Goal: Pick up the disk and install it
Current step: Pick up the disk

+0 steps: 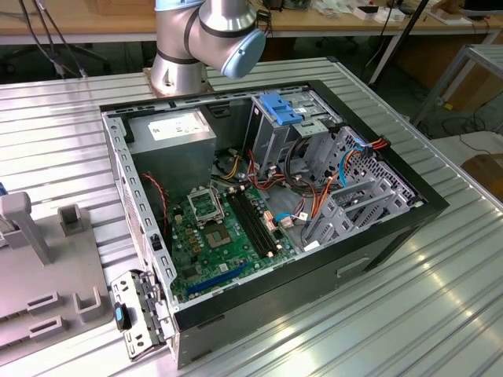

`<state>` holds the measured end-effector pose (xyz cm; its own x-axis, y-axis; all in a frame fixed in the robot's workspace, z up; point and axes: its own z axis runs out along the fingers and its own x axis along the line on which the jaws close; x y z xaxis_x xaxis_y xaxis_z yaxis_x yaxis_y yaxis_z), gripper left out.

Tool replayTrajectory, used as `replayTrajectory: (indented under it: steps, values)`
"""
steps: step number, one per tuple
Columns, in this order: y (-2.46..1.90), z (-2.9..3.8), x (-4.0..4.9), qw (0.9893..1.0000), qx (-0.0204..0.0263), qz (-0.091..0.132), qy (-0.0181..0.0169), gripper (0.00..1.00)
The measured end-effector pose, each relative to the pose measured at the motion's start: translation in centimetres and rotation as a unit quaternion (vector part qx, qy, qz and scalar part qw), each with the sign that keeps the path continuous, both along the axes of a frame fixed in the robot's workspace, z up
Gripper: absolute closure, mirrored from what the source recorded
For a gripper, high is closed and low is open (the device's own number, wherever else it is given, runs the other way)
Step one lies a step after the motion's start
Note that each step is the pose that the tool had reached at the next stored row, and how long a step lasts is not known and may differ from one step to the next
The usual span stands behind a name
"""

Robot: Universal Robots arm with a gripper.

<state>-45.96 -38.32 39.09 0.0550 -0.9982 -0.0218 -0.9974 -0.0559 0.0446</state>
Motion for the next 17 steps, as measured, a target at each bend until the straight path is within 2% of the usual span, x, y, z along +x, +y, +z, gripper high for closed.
replayTrajectory:
  steps: [1, 2, 5, 6, 7, 9, 10, 11, 13, 16, 17]
  values:
    - [0.05, -0.08, 0.14, 1.0, -0.0032, 0.0, 0.0, 0.89]
    - [0.06, -0.42, 0.15, 1.0, -0.0051, 0.001, -0.001, 0.89]
    - [0.06, -0.84, 0.14, 1.0, -0.0052, 0.001, -0.0037, 0.89]
    - [0.07, -0.88, 0.15, 1.0, -0.0052, 0.001, -0.0079, 0.89]
    - [0.07, -0.9, 0.18, 0.9999, -0.0052, 0.0, -0.0097, 0.89]
    - [0.07, -1.01, 0.18, 0.9998, -0.0053, -0.006, -0.0166, 0.89]
    - [0.07, -1.03, 0.19, 0.9998, -0.0055, -0.013, -0.0171, 0.89]
    - [0.07, -1.07, 0.19, 0.9996, -0.0056, -0.021, -0.0174, 0.76]
    - [0.08, -1.18, 0.2, 0.999, -0.0059, -0.039, -0.018, 0.64]
    - [0.16, -1.39, 0.19, 0.9986, -0.006, -0.049, -0.0188, 0.46]
    - [0.16, -1.39, 0.2, 0.9986, -0.0061, -0.049, -0.0188, 0.46]
